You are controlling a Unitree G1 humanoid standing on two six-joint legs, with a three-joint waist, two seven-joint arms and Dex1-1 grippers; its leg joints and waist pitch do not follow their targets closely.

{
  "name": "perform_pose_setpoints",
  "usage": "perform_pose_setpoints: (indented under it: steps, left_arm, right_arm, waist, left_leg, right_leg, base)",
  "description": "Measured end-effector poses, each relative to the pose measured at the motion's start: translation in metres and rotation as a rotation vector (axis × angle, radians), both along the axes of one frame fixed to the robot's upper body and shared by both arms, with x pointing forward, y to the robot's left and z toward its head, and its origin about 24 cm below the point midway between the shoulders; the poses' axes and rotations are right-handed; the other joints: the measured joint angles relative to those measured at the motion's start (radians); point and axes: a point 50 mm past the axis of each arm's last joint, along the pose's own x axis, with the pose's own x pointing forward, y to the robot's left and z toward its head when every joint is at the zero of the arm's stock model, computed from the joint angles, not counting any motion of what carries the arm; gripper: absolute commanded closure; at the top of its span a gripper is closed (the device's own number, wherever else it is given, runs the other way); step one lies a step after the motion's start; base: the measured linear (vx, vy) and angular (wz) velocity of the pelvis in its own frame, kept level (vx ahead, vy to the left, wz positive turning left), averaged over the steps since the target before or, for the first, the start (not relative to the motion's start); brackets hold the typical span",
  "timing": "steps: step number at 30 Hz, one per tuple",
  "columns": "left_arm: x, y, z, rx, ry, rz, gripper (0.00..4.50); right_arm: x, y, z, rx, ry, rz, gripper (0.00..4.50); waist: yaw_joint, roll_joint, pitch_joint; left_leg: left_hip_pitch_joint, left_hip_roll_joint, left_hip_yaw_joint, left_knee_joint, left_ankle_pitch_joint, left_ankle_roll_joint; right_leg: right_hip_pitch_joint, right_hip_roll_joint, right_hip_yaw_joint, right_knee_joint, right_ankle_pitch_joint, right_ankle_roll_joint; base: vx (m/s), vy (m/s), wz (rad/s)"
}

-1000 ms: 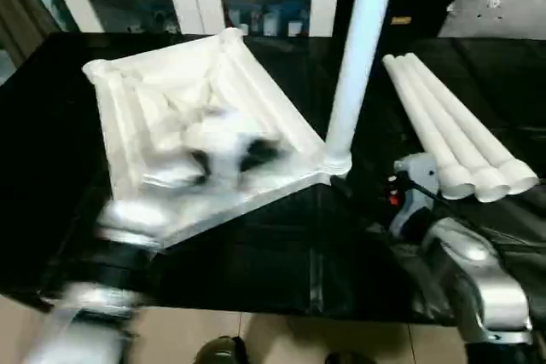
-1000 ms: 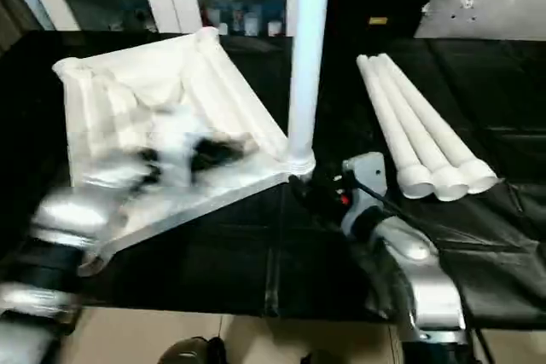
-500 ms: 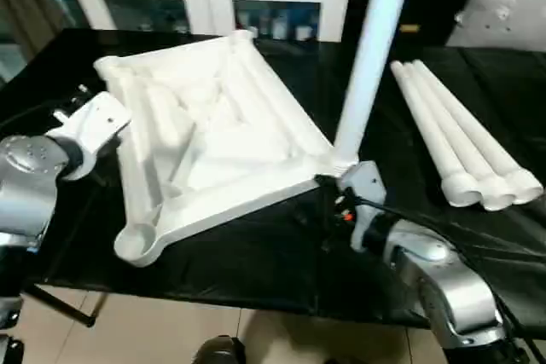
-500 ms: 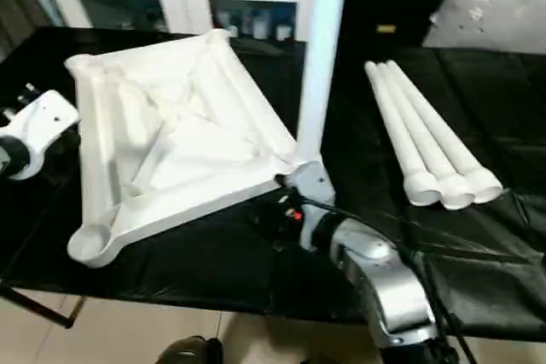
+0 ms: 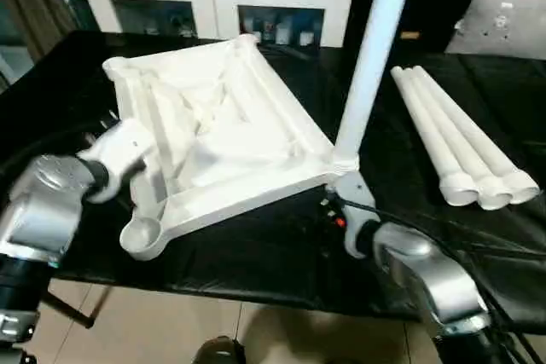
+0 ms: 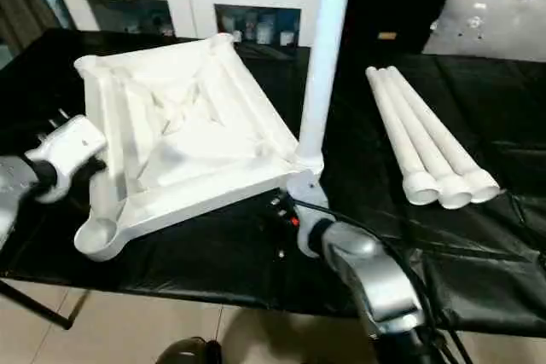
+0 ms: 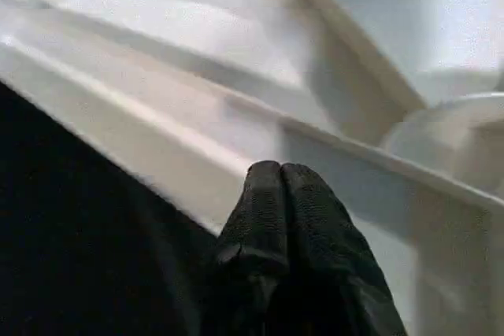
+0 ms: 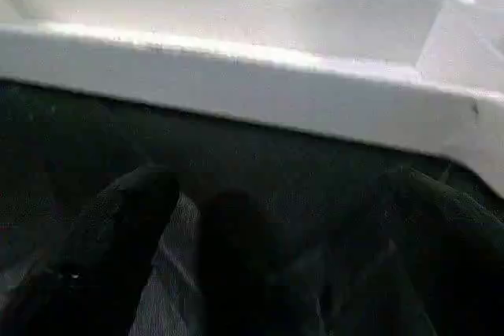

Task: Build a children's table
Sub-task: Rotate table base

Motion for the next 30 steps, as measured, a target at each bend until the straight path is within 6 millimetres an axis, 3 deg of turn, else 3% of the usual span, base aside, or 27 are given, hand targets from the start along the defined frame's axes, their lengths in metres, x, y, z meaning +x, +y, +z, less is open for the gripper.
perform_pose_setpoints:
  steps: [8,13,21,25,30]
  left_arm:
    - [-0.012,-0.01,-0.019,-0.058,0.152,-0.09,4.45]
    - [-0.027,-0.028,-0.017,-0.13,0.265,-0.241,4.45]
    - [-0.044,-0.075,-0.021,-0.356,0.373,-0.445,4.45]
    - [-0.04,-0.102,-0.022,-0.426,0.36,-0.511,4.45]
    - [-0.013,-0.13,-0.019,-0.451,0.227,-0.493,4.45]
  right_arm:
    - [0.022,0.013,-0.002,-0.014,-0.04,-0.044,0.0]
    - [0.037,0.01,-0.005,-0.058,-0.055,-0.099,0.0]
    - [0.052,-0.007,-0.011,-0.101,-0.069,-0.186,0.0]
    - [0.057,-0.012,-0.01,-0.12,-0.086,-0.219,0.0]
    - [0.061,-0.017,-0.007,-0.121,-0.106,-0.259,0.0]
  waist:
    - [0.0,0.001,0.0]
    - [-0.002,0.001,0.0]
    - [-0.03,0.001,-0.001]
    - [-0.037,0.001,-0.001]
    - [-0.037,0.002,0.0]
  left_leg:
    - [0.0,0.0,0.0,0.0,0.0,0.0]
    - [0.0,0.0,0.0,0.001,0.0,0.0]
    - [0.0,0.0,0.0,0.001,0.0,0.0]
    - [0.0,0.0,0.0,0.001,0.0,0.0]
    - [-0.001,0.0,0.0,0.003,0.0,-0.001]
  right_leg:
    - [0.0,0.0,0.0,0.0,0.0,-0.001]
    - [0.0,0.0,0.001,0.0,0.001,-0.001]
    - [0.0,0.0,0.001,0.0,0.001,-0.001]
    - [0.0,0.001,0.001,0.001,0.001,-0.002]
    - [0.0,0.001,0.001,0.001,0.004,-0.002]
  base:
    - [0.0,0.0,0.0]
    - [0.0,0.0,0.0]
    - [0.0,0.0,0.0]
    - [0.0,0.0,0.0]
    - [0.0,0.0,0.0]
